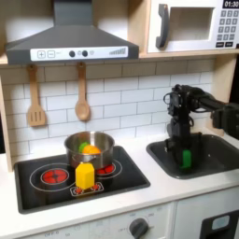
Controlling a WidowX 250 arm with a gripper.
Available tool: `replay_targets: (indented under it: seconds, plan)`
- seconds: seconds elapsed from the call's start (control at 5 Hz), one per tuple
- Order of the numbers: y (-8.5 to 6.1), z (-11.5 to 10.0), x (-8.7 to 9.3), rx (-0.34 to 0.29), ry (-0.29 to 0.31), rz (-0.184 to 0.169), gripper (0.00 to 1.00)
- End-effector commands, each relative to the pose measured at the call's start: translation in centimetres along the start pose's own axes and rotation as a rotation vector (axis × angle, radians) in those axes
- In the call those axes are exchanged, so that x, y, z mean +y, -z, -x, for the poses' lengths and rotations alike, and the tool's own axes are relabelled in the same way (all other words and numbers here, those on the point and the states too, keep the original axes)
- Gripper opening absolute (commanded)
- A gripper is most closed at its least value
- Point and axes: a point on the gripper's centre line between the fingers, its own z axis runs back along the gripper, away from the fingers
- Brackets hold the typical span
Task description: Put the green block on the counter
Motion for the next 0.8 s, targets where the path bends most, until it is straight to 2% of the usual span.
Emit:
replay_targets:
  seconds: [0.0, 0.2, 0.6]
  plan:
    - [-1.6, -0.1, 1.3, -0.017, -0.041, 0.009, 0.00]
    - [-2.0, -0.5, 1.9, -0.002, -0.068, 0.018, 0.00]
    - [-5.1, -1.2, 4.2, -0.072, -0.140, 0.046, 0.00]
